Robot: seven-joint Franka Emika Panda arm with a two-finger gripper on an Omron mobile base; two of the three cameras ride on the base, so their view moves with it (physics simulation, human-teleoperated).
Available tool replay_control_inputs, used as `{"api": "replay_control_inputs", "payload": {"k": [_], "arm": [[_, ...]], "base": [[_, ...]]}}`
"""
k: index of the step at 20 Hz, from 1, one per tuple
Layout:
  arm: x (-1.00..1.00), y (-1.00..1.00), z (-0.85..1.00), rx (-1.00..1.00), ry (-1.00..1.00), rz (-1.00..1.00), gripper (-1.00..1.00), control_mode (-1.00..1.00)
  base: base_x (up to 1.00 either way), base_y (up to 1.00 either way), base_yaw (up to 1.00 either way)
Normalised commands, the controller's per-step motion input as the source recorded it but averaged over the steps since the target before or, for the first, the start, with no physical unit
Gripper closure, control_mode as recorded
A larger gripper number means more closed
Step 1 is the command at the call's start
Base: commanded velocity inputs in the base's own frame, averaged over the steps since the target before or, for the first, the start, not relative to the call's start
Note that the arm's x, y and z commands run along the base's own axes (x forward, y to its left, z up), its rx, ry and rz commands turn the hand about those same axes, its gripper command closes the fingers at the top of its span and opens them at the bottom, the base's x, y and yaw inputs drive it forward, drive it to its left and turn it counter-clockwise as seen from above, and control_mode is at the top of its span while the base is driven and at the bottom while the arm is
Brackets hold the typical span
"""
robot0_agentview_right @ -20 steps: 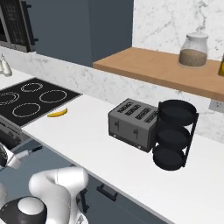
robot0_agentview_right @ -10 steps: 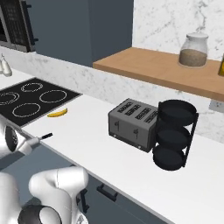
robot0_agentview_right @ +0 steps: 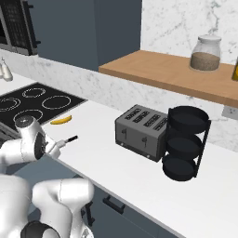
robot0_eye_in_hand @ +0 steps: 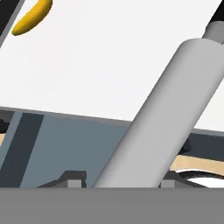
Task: Pick the rolling pin from the drawer and place it on the counter.
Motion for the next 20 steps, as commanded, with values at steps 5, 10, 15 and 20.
{"api": "replay_control_inputs", "payload": {"k": [5, 10, 15, 20], "arm": [[0.87, -0.13, -0.08, 0.00, 0.04, 0.00, 1.00, -1.00], [0.80, -0.21, -0.18, 0.00, 0.11, -0.02, 1.00, -1.00], [0.72, -0.04, -0.25, -0.01, 0.13, -0.02, 1.00, -1.00], [0.55, 0.02, -0.51, -0.09, 0.07, -0.01, -1.00, -1.00]], "base": [[0.00, 0.00, 0.00], [0.00, 0.00, 0.00], [0.00, 0.00, 0.00], [0.00, 0.00, 0.00]]}}
